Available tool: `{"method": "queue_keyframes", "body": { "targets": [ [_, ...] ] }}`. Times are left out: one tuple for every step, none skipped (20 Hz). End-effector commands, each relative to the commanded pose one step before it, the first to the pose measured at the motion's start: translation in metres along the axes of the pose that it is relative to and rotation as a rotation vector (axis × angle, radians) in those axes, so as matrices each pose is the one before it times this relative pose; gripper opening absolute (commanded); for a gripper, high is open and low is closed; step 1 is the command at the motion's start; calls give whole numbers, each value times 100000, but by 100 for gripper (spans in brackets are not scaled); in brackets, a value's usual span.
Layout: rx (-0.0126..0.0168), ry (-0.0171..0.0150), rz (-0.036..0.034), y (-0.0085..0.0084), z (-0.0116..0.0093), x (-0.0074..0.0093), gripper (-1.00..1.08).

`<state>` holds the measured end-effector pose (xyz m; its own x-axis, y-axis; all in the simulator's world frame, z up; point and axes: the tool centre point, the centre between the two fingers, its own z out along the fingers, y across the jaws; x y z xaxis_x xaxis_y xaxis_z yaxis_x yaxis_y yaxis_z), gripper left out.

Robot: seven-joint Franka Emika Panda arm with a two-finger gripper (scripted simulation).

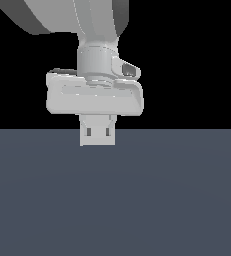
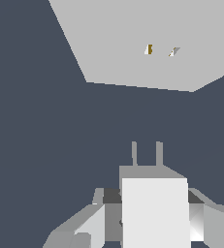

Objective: Plug the charger into the wall socket.

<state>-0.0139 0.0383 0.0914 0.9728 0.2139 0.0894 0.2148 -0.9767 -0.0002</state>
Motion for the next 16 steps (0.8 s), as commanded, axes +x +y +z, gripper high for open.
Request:
{"method": "queue_keyframes", "body": {
  "targets": [
    [-345,-52,3581,-49,-284,590,-100],
    [-103,-14,1100,-22,-88,190,-100],
    [-92,-14,989,-17,-78,171,-100],
    [-81,-14,875,-14,-69,152,-100],
    [-70,-13,763,-9,-59,133,-100],
    [-58,-13,645,-7,-49,114,-100],
    [-47,-13,533,-1,-39,94,-100],
    [-35,-13,418,4,-29,74,-100],
    [-24,-12,300,6,-19,55,-100],
    [-13,-9,182,8,-10,33,-100],
    [-5,-4,69,10,-3,11,-100],
    [0,0,0,0,0,0,-100],
    [0,0,0,0,0,0,-100],
    [0,0,0,0,0,0,-100],
    [9,-8,-97,-8,12,-19,-100],
    [0,0,0,0,2,17,-100]
  ]
}}
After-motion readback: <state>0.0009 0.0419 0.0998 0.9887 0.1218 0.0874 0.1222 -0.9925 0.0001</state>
